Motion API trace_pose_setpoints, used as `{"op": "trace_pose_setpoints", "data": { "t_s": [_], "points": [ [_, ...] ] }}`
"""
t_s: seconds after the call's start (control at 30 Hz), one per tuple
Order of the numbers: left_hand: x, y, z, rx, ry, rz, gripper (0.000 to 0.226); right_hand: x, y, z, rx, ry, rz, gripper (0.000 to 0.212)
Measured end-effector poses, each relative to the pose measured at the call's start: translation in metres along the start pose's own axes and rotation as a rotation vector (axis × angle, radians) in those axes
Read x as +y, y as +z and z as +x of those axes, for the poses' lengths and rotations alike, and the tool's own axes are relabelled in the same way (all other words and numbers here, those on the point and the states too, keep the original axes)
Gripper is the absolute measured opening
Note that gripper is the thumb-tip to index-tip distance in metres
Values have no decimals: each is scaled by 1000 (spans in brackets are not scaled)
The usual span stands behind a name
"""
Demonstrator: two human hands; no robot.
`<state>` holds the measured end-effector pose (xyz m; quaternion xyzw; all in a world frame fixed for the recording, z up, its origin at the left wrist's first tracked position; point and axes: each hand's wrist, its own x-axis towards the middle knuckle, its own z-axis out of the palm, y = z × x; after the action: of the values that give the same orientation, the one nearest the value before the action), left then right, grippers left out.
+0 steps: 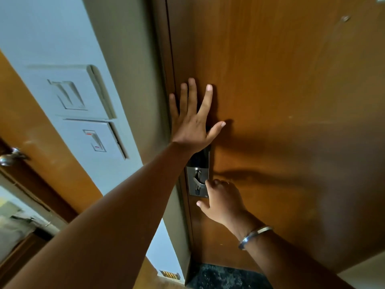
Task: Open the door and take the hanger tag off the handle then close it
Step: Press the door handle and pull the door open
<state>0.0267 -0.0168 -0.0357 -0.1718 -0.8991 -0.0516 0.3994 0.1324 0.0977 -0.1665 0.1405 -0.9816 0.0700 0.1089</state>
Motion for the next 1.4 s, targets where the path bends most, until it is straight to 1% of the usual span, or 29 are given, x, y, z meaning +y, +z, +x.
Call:
{"op": "trace_pose_setpoints", "data": {
  "t_s": [0.07, 0.23, 0.4, 0.5, 0.53, 0.6, 0.63, 0.67, 0.7, 0.77, 0.8, 0.83, 0.9, 0.93, 1.0, 1.1, 1.17, 1.23, 1.33, 1.4],
  "points": [
    [1, -8, -8, 10, 19, 6, 95, -3, 4, -10, 17, 3, 10, 54],
    [7, -21, -28, 110, 37, 24, 91, -10, 12, -36, 62, 0, 22, 61],
    [12, -37, -49, 167, 40, 1, 84, -23, 5, -65, 112, 23, 37, 55],
    [19, -48, -61, 190, 31, -45, 80, -34, 2, -80, 131, 78, 37, 50],
    [19, -52, -66, 194, 35, -77, 79, -41, 1, -85, 161, 113, 31, 49],
    [20, -62, -77, 187, 58, -117, 77, -55, -3, -97, 223, 181, 21, 51],
    [23, -67, -83, 176, 73, -119, 77, -58, -4, -103, 219, 205, 32, 52],
    [22, -73, -91, 164, 103, -132, 77, -65, -6, -109, 223, 233, 41, 53],
    [16, -81, -100, 164, 156, -160, 78, -76, -10, -115, 264, 271, 40, 51],
    [9, -95, -118, 188, 290, -198, 76, -87, -14, -128, 320, 338, 66, 44],
    [6, -102, -127, 210, 361, -233, 75, -91, -15, -136, 312, 374, 72, 48],
    [0, -109, -137, 234, 417, -276, 73, -95, -15, -144, 304, 413, 65, 56],
    [-16, -120, -158, 271, 472, -383, 70, -109, -15, -164, 325, 512, 27, 72],
    [-25, -123, -168, 274, 480, -432, 70, -119, -18, -174, 370, 554, -4, 73],
    [-41, -123, -184, 245, 480, -528, 74, -138, -30, -190, 455, 632, -61, 71],
    [-60, -113, -193, 145, 537, -634, 88, -165, -68, -200, 610, 630, -100, 73],
    [-67, -103, -194, 33, 614, -708, 99, -184, -98, -199, 731, 628, -151, 77],
    [-65, -93, -196, -104, 681, -784, 104, -203, -128, -201, 821, 609, -249, 81],
    [-48, -75, -197, -304, 769, -846, 107, -224, -165, -202, 883, 540, -425, 91],
    [-31, -65, -200, -413, 860, -885, 110, -232, -181, -201, 903, 525, -531, 95]
  ]
}}
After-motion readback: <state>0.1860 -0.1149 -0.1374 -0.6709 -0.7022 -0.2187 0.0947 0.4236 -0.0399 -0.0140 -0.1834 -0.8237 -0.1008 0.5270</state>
